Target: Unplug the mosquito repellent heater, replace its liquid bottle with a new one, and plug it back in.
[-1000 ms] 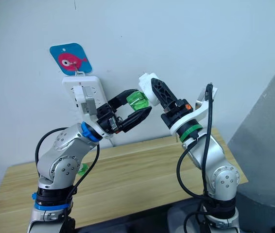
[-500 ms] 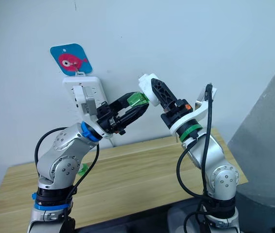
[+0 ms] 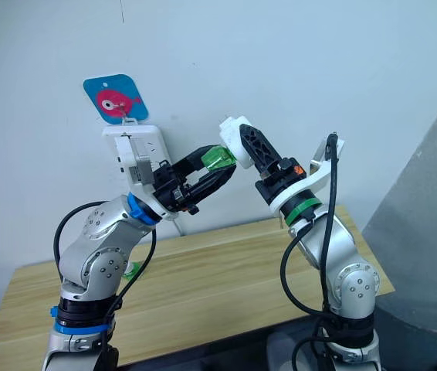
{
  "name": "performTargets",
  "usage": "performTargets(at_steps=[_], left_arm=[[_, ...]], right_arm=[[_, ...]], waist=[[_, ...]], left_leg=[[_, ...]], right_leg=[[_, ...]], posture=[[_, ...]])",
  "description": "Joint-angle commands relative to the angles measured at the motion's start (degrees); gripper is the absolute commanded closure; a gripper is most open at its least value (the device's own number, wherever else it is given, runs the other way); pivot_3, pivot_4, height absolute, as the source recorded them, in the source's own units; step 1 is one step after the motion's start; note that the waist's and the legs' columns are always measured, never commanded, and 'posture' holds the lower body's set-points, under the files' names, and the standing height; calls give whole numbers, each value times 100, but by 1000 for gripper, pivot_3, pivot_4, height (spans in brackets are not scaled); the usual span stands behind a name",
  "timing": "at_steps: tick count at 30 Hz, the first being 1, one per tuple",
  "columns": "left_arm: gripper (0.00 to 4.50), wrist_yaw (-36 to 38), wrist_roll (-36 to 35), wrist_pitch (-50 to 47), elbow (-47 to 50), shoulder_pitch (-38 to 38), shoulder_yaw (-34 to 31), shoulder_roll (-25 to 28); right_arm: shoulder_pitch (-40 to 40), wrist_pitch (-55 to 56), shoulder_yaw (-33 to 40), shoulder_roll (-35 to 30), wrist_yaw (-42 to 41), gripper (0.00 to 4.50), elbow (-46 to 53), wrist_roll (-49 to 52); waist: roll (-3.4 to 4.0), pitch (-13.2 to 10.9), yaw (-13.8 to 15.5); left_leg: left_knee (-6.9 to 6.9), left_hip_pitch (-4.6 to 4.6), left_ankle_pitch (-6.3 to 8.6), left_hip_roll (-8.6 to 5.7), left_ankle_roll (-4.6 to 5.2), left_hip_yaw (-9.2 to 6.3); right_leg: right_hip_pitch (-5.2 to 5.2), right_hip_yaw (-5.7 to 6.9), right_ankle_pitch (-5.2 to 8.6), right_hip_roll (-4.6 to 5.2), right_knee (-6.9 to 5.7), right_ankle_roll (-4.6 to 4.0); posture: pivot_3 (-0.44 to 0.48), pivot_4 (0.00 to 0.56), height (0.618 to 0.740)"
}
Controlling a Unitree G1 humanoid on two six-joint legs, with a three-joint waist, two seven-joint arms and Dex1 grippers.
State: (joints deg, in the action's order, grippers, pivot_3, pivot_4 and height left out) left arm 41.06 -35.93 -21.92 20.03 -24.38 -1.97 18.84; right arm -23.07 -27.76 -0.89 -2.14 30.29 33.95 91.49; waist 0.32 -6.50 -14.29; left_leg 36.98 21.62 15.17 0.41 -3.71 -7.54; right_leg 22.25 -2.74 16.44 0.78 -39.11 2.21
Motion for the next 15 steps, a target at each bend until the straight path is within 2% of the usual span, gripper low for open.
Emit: performTargets(at_steps=[1,5,9,13,15], left_arm=[[2247,43,50,159,53,-151,-7,40],[2247,59,79,200,17,-167,-27,39],[2247,107,105,238,-49,-194,-62,63],[2247,254,-18,153,-135,-243,-104,160],[2247,514,-178,17,-218,-268,-88,300]], right_arm=[[-44,68,-37,7,-74,1222,182,146],[-10,40,-63,-50,-117,14,253,132],[135,-11,64,-346,-125,0,362,184],[521,-157,334,-1077,-249,0,632,655],[740,-326,572,-1651,-480,0,708,1059]], waist=[[0,0,0],[1,1,-3],[-1,2,0],[-1,3,13],[-1,3,8]], left_leg=[[0,0,0,0,0,0],[0,0,0,0,0,0],[1,0,0,0,0,0],[2,2,0,-1,0,-1],[2,1,0,-1,0,2]], right_leg=[[0,0,0,0,0,0],[0,0,0,0,0,0],[-1,0,0,0,1,0],[-2,1,0,0,2,0],[-2,-2,0,1,2,1]], posture=[[-269,44,734],[-272,45,734],[-272,45,734],[-272,45,734],[-283,46,734]])
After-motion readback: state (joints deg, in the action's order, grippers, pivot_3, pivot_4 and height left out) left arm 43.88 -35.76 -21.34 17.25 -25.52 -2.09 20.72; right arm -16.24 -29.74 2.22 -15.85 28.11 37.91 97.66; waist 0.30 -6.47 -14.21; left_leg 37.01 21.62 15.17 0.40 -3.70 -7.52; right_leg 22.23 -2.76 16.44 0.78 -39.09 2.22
